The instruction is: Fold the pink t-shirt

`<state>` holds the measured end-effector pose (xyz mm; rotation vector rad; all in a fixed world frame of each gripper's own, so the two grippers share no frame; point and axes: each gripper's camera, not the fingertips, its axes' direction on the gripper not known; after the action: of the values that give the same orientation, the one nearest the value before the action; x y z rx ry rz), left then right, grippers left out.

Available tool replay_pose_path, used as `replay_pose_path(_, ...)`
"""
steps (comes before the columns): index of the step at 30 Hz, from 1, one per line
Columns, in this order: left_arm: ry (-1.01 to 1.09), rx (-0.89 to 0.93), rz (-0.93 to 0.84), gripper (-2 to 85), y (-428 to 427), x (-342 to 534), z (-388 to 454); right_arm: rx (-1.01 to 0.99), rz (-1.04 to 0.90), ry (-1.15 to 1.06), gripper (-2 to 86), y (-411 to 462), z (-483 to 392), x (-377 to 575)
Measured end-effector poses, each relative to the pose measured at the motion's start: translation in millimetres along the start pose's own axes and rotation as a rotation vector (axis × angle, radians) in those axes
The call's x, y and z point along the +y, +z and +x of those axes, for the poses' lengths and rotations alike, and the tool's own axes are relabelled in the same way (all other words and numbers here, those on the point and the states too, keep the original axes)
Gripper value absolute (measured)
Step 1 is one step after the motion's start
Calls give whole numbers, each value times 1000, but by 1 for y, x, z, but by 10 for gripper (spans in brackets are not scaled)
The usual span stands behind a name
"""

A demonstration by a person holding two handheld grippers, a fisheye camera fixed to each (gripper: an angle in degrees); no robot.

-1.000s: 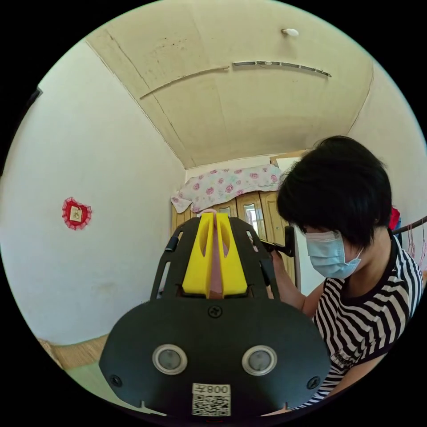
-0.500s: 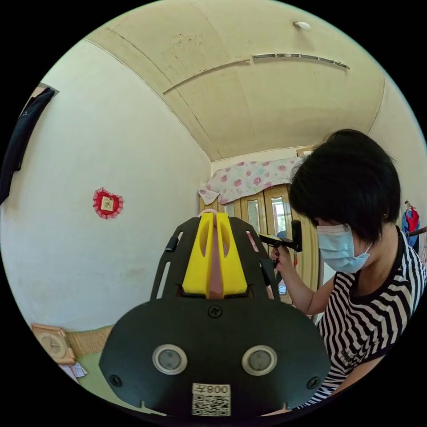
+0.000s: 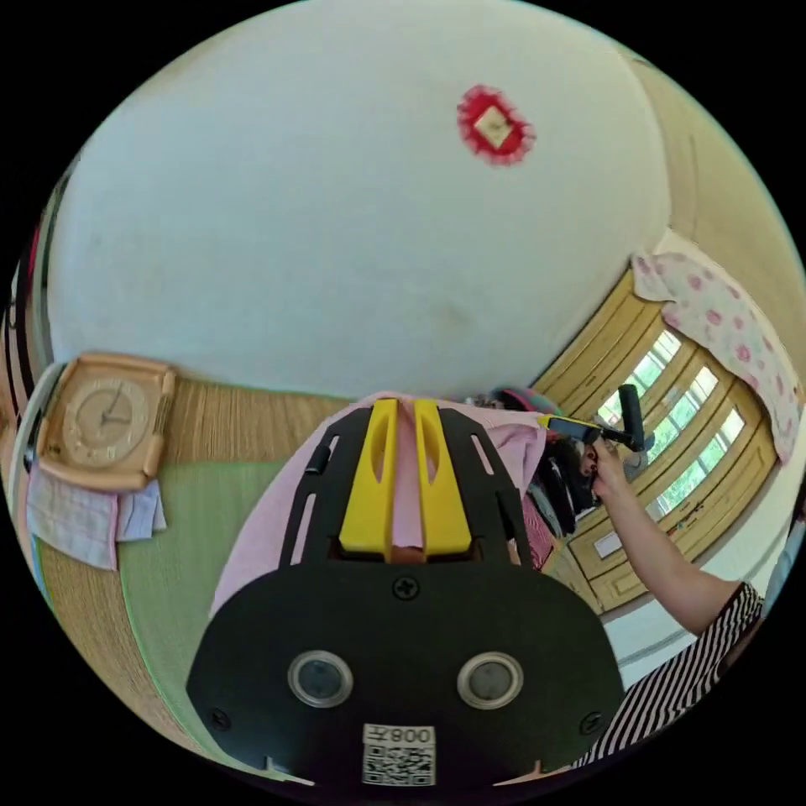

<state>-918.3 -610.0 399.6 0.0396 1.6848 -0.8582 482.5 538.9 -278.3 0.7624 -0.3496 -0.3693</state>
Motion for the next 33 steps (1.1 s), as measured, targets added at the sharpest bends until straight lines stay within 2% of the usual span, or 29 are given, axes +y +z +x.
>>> replay_pose_path(2,-166,-118,-130,57,50,9,-55,0,-128,95,39,62,49,-23)
replay_pose_path(5,-240,-112,-249,61,89,38,-103,-74,-201,171,55,116,105,-22)
replay_pose_path(10,-286,-195,-419,62,121,68,-147,-81,-369,243,69,185,176,-11)
replay_pose_path(15,-287,-238,-405,65,140,38,-166,-121,-393,318,71,222,228,-47)
replay_pose_path(26,-326,-493,-342,70,196,-54,-208,-95,-245,430,89,252,327,-187)
replay_pose_path(33,-283,-592,-400,25,230,-98,-225,-57,-307,394,65,280,363,-256)
